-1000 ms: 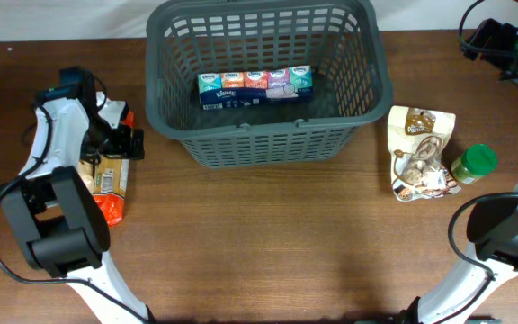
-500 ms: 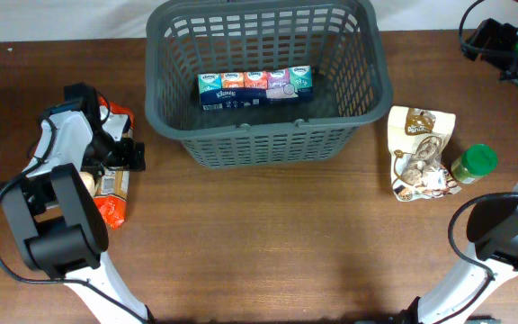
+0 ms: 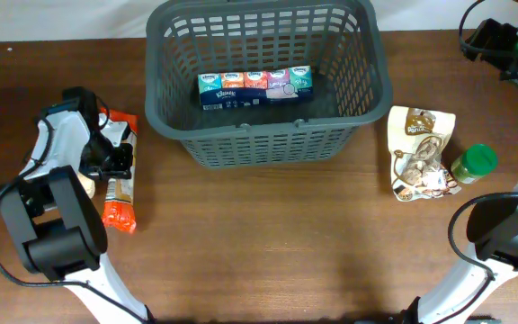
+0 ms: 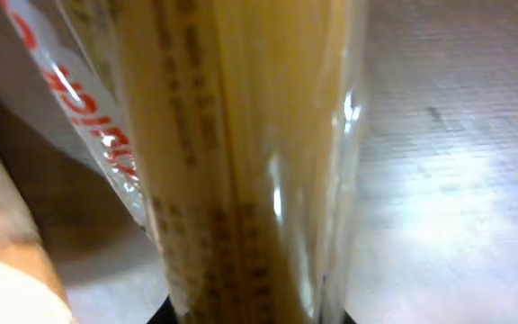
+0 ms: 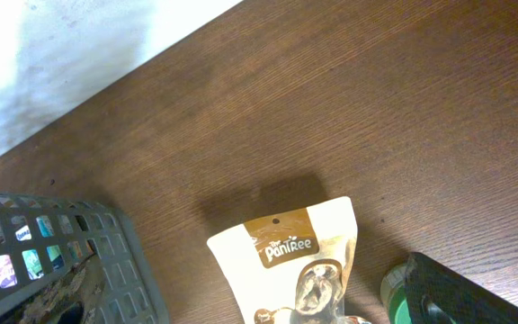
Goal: Pack container
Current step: 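Carry the spaghetti pack with the left gripper into the basket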
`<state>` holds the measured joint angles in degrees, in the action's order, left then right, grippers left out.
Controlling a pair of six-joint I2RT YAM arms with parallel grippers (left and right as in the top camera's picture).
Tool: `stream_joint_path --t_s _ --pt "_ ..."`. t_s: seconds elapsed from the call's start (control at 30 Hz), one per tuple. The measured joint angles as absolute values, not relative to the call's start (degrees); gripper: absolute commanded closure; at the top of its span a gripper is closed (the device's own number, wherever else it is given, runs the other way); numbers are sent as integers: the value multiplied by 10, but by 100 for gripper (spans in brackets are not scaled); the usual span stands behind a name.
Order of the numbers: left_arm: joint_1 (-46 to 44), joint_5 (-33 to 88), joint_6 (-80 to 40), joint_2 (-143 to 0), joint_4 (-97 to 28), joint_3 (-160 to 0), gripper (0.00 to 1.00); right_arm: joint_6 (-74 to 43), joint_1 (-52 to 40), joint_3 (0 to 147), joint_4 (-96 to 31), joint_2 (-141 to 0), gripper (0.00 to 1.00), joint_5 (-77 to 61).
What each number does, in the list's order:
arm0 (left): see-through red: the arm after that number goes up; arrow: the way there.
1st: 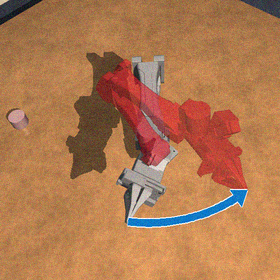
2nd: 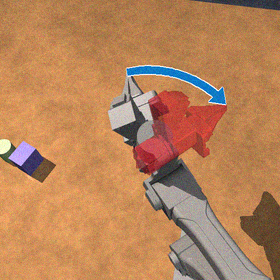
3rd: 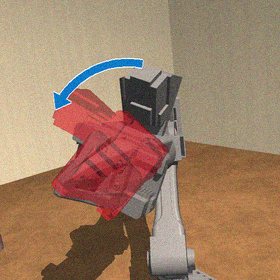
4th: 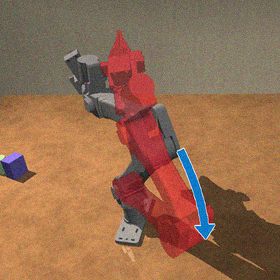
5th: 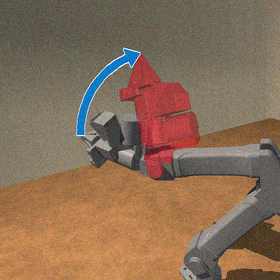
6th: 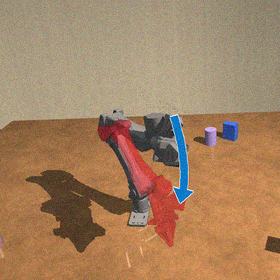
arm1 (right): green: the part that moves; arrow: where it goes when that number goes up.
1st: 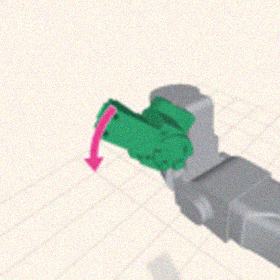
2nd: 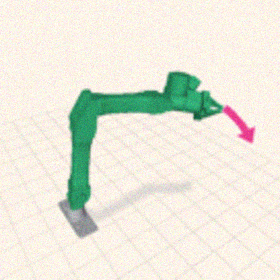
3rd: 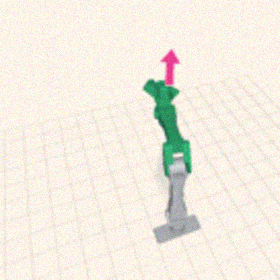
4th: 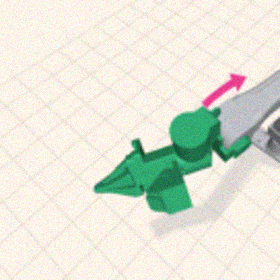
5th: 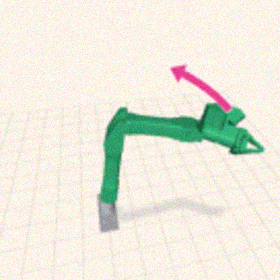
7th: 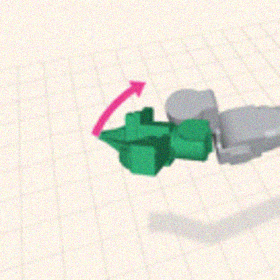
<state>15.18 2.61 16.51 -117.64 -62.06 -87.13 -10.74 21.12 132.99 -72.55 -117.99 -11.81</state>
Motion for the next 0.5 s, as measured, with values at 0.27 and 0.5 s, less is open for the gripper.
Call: stream_joint_path --t_s 0.27,0.5 --pt "151 36 165 -1171 -762 -1122 98 -107 211 1330 -726 -1180 1 -118" --pt "133 39 176 -1092 -781 -1342 98 -107 211 1330 -726 -1180 1 -118"
